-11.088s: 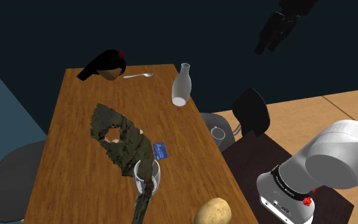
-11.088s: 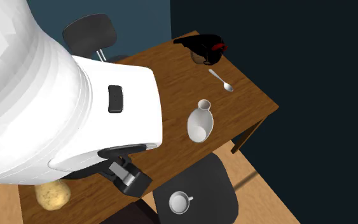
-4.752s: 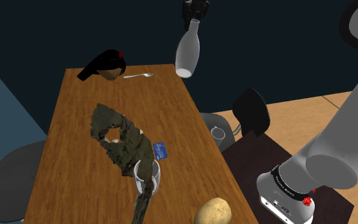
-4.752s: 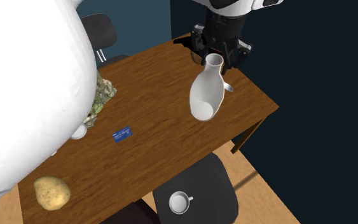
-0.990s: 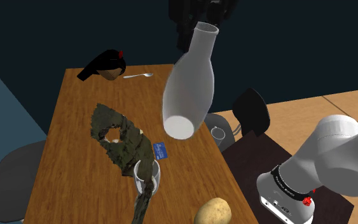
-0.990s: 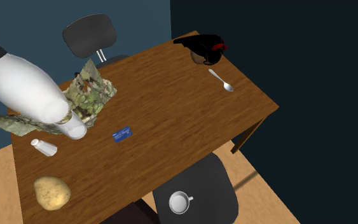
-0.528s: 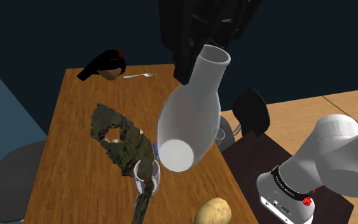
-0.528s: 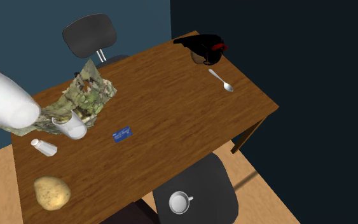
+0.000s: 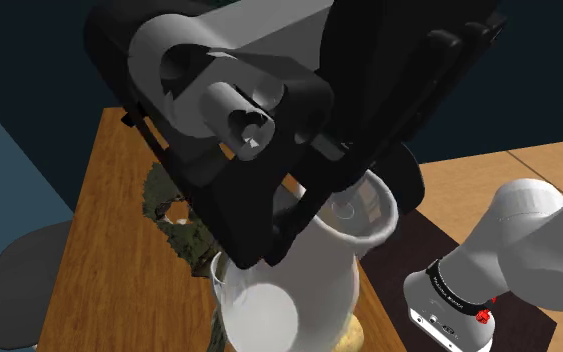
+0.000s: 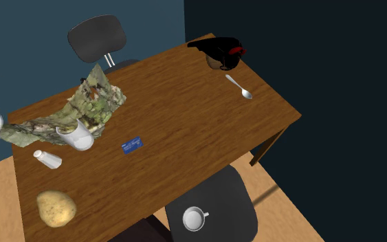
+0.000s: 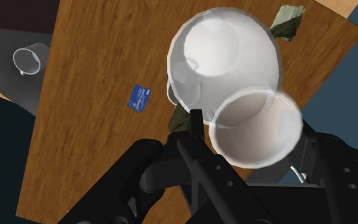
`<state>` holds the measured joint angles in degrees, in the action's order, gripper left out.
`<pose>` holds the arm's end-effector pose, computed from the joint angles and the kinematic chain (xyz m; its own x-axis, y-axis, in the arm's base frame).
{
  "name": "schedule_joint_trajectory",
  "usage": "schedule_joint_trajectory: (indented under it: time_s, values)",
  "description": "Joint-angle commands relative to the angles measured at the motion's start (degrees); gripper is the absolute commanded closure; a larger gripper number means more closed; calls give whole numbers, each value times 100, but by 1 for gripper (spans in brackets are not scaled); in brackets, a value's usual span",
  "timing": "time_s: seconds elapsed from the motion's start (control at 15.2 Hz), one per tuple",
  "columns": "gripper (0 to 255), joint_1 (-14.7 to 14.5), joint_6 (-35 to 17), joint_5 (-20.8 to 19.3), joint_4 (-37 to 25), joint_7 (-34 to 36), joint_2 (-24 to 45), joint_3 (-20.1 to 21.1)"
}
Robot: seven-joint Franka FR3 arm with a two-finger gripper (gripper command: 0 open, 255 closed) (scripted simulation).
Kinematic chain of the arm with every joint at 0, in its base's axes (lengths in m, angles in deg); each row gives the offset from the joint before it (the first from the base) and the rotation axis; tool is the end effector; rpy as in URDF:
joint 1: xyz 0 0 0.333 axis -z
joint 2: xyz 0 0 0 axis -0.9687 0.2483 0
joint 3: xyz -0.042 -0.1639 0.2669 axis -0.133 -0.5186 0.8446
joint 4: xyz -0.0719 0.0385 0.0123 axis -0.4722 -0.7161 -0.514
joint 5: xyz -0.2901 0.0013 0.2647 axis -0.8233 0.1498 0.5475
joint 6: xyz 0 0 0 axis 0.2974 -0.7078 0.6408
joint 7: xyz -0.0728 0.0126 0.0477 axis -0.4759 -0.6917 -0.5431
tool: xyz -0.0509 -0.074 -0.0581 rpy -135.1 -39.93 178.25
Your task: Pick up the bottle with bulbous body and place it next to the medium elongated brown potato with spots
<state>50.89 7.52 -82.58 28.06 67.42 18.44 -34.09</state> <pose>0.1481 0.4566 0.7158 0.9883 0.1205 0.0930 0.1235 -0.9920 -0.0276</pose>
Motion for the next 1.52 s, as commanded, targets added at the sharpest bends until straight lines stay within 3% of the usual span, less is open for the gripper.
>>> schedule_joint_trajectory:
  time_s: [0.0, 0.33, 0.53, 0.99, 1.45]
  values:
    - [255, -70, 29, -115, -218, 398, 215, 314]
    - [255, -384, 189, -802, -994, 1542, 1141, 1237]
    - [255, -944, 432, -1610, -1671, 2398, 2034, 1764]
    - [255, -653, -296, -1079, -651, 2123, 1455, 1562]
    - [255, -542, -921, -757, 179, 1942, 1075, 1428]
